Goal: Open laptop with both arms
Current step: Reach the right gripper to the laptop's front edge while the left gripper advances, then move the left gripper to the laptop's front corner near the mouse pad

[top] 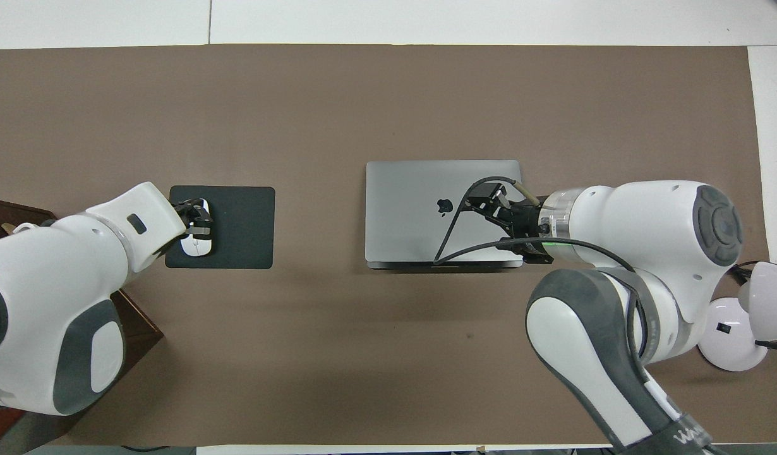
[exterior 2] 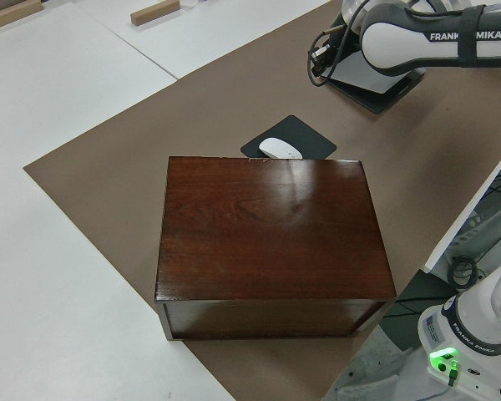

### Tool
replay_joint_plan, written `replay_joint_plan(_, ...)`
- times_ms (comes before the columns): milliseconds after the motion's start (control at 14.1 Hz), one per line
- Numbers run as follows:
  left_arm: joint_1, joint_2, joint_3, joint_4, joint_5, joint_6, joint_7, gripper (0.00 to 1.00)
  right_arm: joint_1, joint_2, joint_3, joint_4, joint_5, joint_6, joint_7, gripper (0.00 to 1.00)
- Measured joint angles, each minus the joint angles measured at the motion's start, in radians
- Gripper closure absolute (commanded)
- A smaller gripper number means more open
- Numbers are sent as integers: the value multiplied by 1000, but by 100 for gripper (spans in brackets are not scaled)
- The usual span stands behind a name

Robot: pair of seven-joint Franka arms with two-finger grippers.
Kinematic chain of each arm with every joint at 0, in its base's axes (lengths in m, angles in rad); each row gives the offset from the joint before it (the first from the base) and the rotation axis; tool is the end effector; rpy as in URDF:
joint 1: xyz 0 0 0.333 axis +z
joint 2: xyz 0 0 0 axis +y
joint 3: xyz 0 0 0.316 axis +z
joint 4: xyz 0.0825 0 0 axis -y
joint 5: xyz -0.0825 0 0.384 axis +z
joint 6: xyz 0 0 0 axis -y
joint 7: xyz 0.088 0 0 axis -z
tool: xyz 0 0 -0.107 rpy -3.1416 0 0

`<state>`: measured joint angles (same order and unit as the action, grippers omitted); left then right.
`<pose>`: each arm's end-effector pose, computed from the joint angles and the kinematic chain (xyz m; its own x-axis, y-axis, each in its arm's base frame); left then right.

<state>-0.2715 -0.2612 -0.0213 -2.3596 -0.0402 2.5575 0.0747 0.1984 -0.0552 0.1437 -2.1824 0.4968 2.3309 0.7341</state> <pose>0.4766 -0.1435 0.4806 0.8447 -0.2995 0.4436 -0.3324 -0.9431 -0.0039 0.5091 0.1906 0.4347 0.7749 -0.6096 -0.1672 -0.6205 -0.6833 -0.3847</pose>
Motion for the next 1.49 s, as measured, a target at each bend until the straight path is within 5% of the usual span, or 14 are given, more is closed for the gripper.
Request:
replay_joint_plan(712, -180, -26, 0, -239, 0, 366, -7, 100, 76, -37, 1, -170, 0, 268, 0, 0)
replay_joint_plan(1139, -286, 150, 1, -303, 0, 667, -7, 100, 105, -44, 2, -231, 54, 390, 0, 0)
replay_joint_plan(1495, -340, 204, 1, -303, 0, 714, -7, 100, 164, -69, 4, -269, 151, 424, -1, 0)
